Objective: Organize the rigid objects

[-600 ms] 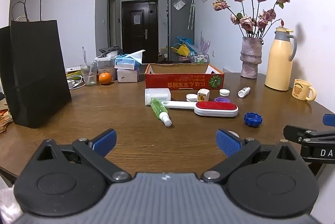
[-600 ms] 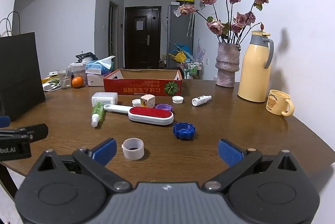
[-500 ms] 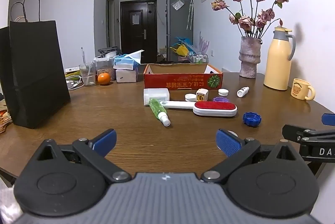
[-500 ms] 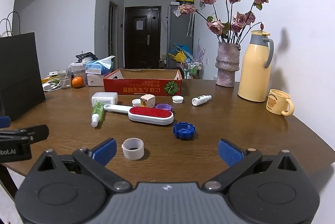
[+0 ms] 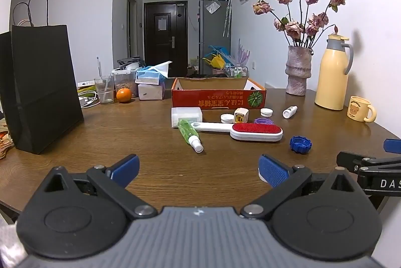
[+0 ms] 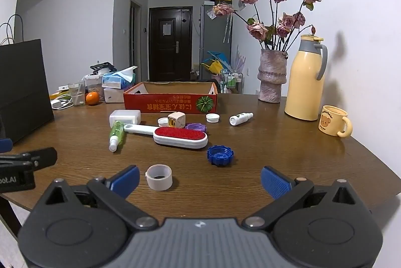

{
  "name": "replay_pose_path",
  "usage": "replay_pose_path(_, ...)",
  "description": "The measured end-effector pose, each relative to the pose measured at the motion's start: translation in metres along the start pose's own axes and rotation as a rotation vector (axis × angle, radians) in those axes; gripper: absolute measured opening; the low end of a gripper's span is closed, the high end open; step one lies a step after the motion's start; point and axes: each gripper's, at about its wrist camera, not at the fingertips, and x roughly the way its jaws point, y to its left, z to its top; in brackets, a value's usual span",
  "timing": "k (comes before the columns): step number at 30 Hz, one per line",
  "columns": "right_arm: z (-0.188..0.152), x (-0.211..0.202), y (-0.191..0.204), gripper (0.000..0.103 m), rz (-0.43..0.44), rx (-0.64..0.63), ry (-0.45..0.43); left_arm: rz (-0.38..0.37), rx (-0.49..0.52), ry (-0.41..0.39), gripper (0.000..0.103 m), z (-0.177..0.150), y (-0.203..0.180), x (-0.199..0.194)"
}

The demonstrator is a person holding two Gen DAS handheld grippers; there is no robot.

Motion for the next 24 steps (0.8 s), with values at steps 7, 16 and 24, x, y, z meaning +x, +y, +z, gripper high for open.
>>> replay_pose_path(7,0.0013,-0.0011,-0.0007,0.103,0.002,0.002,0.001,-0.001,-0.001,0.0,0.103,-0.0002,0.0002,0.0001)
replay_pose_path(16,0.0007,-0.001,-0.0005,0.103,0.002,0.003,0.002,0.0,-0.001,0.0,0.103,-0.0002,0.0,-0.0001)
replay_pose_path(24,0.0003,-0.001,-0.0002,0.103,0.003,0.003,0.002,-0.001,-0.001,0.0,0.103,0.0,-0.0005,-0.0004)
